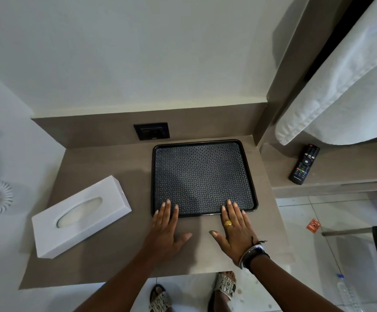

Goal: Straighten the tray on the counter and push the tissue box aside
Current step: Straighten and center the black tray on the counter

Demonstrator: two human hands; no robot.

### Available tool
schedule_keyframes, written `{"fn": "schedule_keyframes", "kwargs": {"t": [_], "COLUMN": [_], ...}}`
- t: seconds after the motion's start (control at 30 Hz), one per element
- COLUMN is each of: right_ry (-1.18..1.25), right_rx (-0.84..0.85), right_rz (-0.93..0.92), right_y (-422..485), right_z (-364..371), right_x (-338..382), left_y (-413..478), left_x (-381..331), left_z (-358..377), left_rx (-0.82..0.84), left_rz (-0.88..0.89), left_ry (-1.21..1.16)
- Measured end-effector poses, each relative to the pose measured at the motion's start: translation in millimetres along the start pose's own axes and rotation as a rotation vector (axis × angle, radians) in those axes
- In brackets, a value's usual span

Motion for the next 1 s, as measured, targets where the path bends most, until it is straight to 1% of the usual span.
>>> {"fn": "schedule_keyframes", "kwargs": {"t": [0.37, 0.5, 0.73, 0.87, 1.0], "right_ry": [0.029, 0.029, 0.008, 0.015, 0.098], "right_rx": [-0.019, -0.007, -0.036, -0.079, -0.142], "right_rz": [0.040, 0.049, 0.042, 0.004, -0.096], "right_y": [31, 33, 33, 36, 34], "right_z": [-4, -3, -11, -28, -42], "right_x": [-4, -4, -1, 16, 63], "left_y": [26, 30, 28, 23, 12], "left_x": [10, 14, 13, 20, 40], "left_z": [-4, 0, -8, -32, -58], "left_rx": [-0.036, -0.013, -0.033, -0.101, -0.140], "left_rz": [-0.024, -0.030, 0.001, -0.013, -0.019], "left_ry": [-0.037, -0.033, -0.069, -0.077, -0.065]}}
Point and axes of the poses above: each hand's wrist, its own y-axis towards the middle knuckle, its own z-axis out of the palm, x = y × z, the point moved 8 cm from there along y, towards the middle knuckle, and after that the axes turned 3 degrees about -y, right-handed, at the moved point
